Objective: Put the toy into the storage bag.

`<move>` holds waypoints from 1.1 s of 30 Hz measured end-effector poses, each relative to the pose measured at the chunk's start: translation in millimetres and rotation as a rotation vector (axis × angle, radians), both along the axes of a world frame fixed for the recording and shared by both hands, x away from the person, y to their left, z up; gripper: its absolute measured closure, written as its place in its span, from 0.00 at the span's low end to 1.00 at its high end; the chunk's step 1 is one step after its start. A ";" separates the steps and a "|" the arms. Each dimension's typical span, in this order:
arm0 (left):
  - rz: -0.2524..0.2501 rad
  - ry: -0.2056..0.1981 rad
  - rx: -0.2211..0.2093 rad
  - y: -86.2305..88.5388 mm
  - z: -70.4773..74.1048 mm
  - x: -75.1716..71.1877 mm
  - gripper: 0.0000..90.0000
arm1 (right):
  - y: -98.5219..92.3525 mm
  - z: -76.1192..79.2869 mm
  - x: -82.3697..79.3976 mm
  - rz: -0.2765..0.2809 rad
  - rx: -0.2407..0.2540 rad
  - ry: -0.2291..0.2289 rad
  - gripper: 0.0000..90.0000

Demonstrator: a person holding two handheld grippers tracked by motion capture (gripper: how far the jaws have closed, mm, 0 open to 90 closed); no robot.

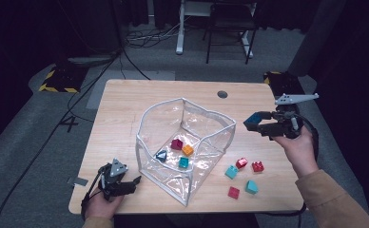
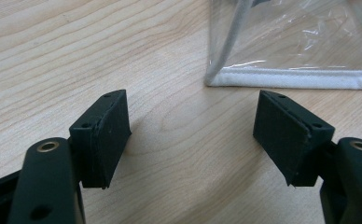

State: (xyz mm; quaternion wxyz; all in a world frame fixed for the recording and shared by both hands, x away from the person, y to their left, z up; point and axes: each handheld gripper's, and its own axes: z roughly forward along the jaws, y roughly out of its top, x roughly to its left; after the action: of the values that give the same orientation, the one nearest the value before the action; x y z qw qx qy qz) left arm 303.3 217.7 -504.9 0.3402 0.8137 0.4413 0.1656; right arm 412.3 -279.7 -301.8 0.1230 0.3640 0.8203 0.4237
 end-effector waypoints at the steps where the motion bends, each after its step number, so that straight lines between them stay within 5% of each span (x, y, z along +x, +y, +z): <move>1: 0.000 0.000 0.000 0.0 0.0 0.0 0.31 | 2.2 3.6 -0.4 0.005 0.006 -0.004 0.31; 16: 0.000 0.000 0.000 0.0 0.0 0.0 0.31 | 44.7 35.4 -5.3 0.084 0.023 -0.069 0.31; 33: -0.002 0.001 -0.001 0.1 0.0 0.1 0.30 | 127.1 47.0 -7.8 0.209 -0.017 -0.079 0.31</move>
State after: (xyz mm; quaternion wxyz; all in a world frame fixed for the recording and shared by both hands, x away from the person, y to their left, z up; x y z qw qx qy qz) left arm 303.4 217.8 -505.0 0.3406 0.8140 0.4408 0.1645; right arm 404.5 -152.6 -254.7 0.1135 0.2582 0.8519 0.4413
